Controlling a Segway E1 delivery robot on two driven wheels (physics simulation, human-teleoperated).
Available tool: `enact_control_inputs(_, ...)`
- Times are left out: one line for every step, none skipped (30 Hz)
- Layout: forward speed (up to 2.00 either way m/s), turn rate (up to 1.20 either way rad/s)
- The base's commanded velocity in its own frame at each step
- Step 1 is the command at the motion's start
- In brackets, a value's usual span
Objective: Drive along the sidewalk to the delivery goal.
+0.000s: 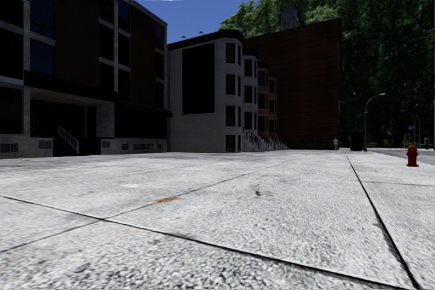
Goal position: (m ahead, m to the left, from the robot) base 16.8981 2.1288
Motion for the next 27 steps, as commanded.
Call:
enact_control_inputs(2.00,0.47)
enact_control_inputs(2.00,0.47)
enact_control_inputs(2.00,0.47)
enact_control_inputs(2.00,0.47)
enact_control_inputs(2.00,0.47)
enact_control_inputs(2.00,0.47)
enact_control_inputs(2.00,0.46)
enact_control_inputs(2.00,0.46)
enact_control_inputs(2.00,0.46)
enact_control_inputs(2.00,0.44)
enact_control_inputs(2.00,0.37)
enact_control_inputs(2.00,0.37)
enact_control_inputs(2.00,0.00)
enact_control_inputs(2.00,0.00)
enact_control_inputs(2.00,0.00)
enact_control_inputs(2.00,0.00)
enact_control_inputs(2.00,0.00)
enact_control_inputs(2.00,0.00)
enact_control_inputs(2.00,0.00)
enact_control_inputs(2.00,0.00)
enact_control_inputs(2.00,0.00)
enact_control_inputs(2.00,0.00)
enact_control_inputs(2.00,0.00)
enact_control_inputs(2.00,0.00)
enact_control_inputs(2.00,0.00)
enact_control_inputs(2.00,0.00)
enact_control_inputs(2.00,0.00)
